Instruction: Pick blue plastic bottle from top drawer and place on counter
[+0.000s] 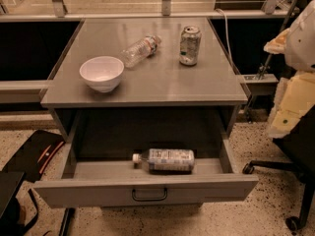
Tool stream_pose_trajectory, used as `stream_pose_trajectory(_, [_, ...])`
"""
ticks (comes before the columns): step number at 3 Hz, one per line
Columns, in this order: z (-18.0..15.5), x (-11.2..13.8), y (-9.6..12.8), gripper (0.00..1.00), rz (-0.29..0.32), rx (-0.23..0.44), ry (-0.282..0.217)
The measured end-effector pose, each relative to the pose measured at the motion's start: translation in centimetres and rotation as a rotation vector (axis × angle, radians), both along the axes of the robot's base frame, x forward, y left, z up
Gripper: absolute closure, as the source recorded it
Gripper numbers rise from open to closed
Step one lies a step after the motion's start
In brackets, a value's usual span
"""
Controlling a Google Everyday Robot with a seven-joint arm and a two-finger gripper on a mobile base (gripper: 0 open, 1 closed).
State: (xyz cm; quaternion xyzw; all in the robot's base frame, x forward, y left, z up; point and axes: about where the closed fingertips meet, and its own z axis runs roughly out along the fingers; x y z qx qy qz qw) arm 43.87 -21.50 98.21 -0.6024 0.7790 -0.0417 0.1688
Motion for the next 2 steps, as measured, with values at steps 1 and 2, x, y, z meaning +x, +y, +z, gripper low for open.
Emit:
stream_pose_trajectory(1, [-0.4, 0.0, 0.3, 0.00, 0.011, 0.004, -0.009])
stream_pose_trajectory(2, [-5.6, 1.3, 1.1, 0.00, 0.081, 0.103, 0.019])
